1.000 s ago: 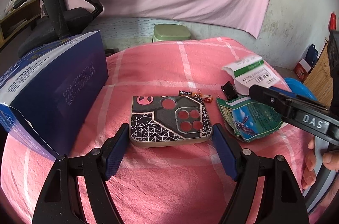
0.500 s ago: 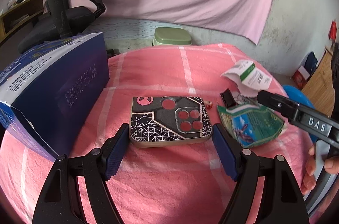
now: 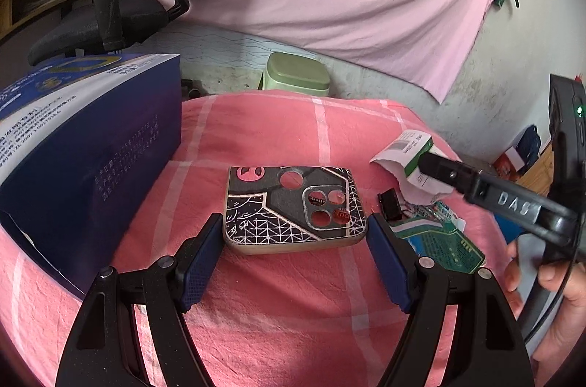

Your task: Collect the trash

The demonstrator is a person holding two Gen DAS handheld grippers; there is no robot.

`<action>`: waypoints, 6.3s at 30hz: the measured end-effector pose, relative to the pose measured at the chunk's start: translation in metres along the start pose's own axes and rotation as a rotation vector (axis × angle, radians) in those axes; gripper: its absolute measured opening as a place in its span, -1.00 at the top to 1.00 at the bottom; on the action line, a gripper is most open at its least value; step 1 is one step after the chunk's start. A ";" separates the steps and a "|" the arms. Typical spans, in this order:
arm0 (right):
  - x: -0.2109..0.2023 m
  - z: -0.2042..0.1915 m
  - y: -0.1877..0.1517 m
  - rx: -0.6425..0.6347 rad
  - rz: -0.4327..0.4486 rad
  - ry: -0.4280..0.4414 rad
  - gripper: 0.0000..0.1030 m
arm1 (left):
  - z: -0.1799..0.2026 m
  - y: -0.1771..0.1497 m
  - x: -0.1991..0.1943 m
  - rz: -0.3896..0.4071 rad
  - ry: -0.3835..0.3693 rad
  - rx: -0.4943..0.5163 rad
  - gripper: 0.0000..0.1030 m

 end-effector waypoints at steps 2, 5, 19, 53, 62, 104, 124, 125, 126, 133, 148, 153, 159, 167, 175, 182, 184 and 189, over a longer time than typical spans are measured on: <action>0.001 -0.001 -0.001 0.002 -0.003 0.005 -0.65 | -0.001 0.001 -0.002 0.012 -0.001 -0.012 -0.40; 0.008 0.004 -0.005 0.060 -0.027 0.045 -0.66 | -0.002 0.003 -0.004 0.015 -0.011 -0.026 -0.40; 0.007 0.005 -0.008 0.108 0.035 0.117 0.37 | -0.007 0.007 -0.007 0.031 -0.046 -0.063 -0.40; -0.245 -0.030 -0.076 0.086 0.795 -0.428 0.63 | 0.106 -0.023 -0.147 0.582 -0.349 0.224 -0.41; -0.279 0.002 -0.104 0.146 0.827 -0.594 0.63 | 0.187 -0.043 -0.132 0.506 -0.452 0.351 -0.41; -0.187 0.191 -0.208 0.570 0.369 -0.478 0.46 | 0.310 -0.068 0.053 -0.226 -0.362 0.299 -0.44; -0.232 0.139 -0.171 0.428 0.595 -0.485 -0.78 | 0.224 -0.036 -0.046 0.233 -0.334 0.236 -0.96; -0.234 0.134 -0.168 0.411 0.612 -0.486 -0.91 | 0.218 -0.035 -0.053 0.265 -0.329 0.236 -0.96; -0.237 0.127 -0.164 0.386 0.633 -0.492 -0.98 | 0.212 -0.035 -0.059 0.293 -0.323 0.239 -0.96; -0.248 0.084 -0.141 0.250 0.720 -0.511 -1.00 | 0.163 -0.032 -0.097 0.429 -0.263 0.227 -0.96; -0.245 -0.002 -0.105 0.007 0.804 -0.491 -1.00 | 0.069 -0.037 -0.150 0.634 -0.094 0.168 -0.96; -0.234 -0.008 -0.100 0.006 0.781 -0.438 -1.00 | 0.040 -0.042 -0.138 0.577 -0.061 0.135 -0.96; -0.216 0.000 -0.099 0.042 0.711 -0.390 -1.00 | 0.044 -0.043 -0.109 0.445 -0.028 0.162 -0.96; -0.188 0.019 -0.100 0.106 0.590 -0.346 -1.00 | 0.044 -0.038 -0.069 0.258 0.003 0.139 -0.96; -0.152 0.024 -0.082 0.081 0.440 -0.300 -1.00 | 0.049 -0.020 -0.042 0.223 0.038 0.141 -0.95; -0.108 0.017 -0.053 -0.014 0.295 -0.251 -0.95 | 0.037 -0.003 -0.008 0.129 0.071 0.077 -0.83; -0.092 0.016 -0.048 -0.033 0.244 -0.222 -0.81 | 0.034 -0.003 -0.002 0.099 0.070 0.067 -0.60; -0.060 0.011 -0.035 -0.066 0.145 -0.141 -0.39 | 0.027 -0.002 0.014 0.016 0.065 0.043 -0.39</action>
Point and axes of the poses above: each gripper's, at about its wrist camera, not at the fingertips, and x roughly the way its jaws point, z to its right, y to its top, the point moved 2 cm from there along x, roughly the way its jaws point, and after that the axes turned 12 degrees about -x, right-handed, at the moved point
